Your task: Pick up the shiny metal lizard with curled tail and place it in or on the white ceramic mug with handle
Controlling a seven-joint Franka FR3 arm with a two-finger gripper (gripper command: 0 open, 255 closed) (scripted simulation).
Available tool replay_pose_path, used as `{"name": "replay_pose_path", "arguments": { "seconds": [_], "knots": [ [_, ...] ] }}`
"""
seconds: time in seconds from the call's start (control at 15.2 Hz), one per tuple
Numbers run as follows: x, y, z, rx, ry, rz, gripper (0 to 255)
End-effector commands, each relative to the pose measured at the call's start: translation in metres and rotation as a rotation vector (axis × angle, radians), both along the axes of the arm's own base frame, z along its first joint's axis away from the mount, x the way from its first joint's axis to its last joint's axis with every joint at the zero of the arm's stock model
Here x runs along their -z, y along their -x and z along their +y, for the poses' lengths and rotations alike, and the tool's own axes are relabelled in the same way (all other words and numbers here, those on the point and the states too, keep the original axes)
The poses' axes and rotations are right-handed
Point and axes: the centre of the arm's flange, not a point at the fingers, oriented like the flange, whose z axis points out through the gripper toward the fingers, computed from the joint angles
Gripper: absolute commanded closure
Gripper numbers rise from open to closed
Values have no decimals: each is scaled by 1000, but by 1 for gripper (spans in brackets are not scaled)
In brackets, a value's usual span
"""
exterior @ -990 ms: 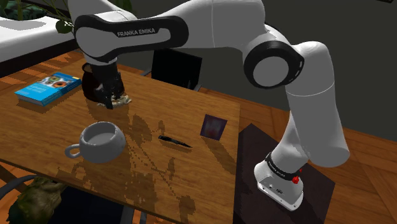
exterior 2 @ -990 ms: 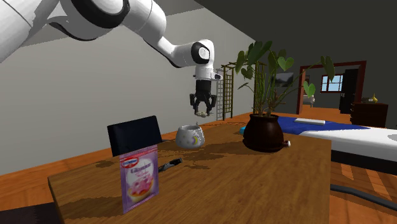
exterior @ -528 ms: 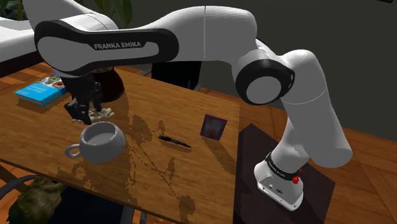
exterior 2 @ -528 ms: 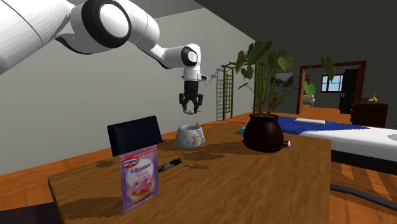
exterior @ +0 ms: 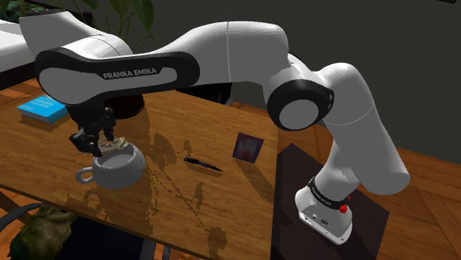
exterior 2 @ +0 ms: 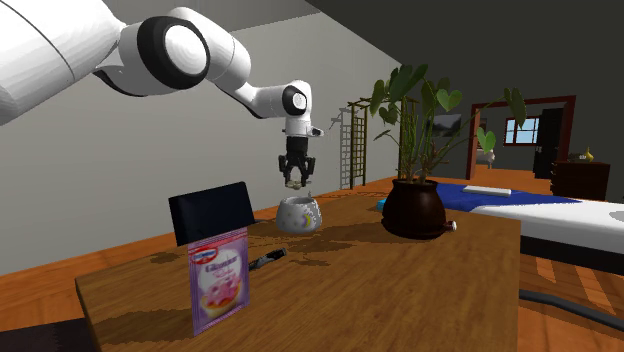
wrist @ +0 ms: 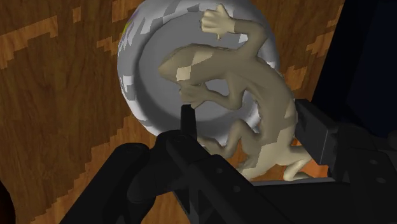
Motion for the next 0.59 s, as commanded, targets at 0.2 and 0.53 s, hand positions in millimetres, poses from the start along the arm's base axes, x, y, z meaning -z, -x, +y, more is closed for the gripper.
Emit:
{"name": "replay_pose_path", "arguments": {
  "seconds": [0.2,0.53],
  "knots": [
    [27,0,-1,0,0,0,255],
    [47,0,-1,0,0,0,255]
  ]
}}
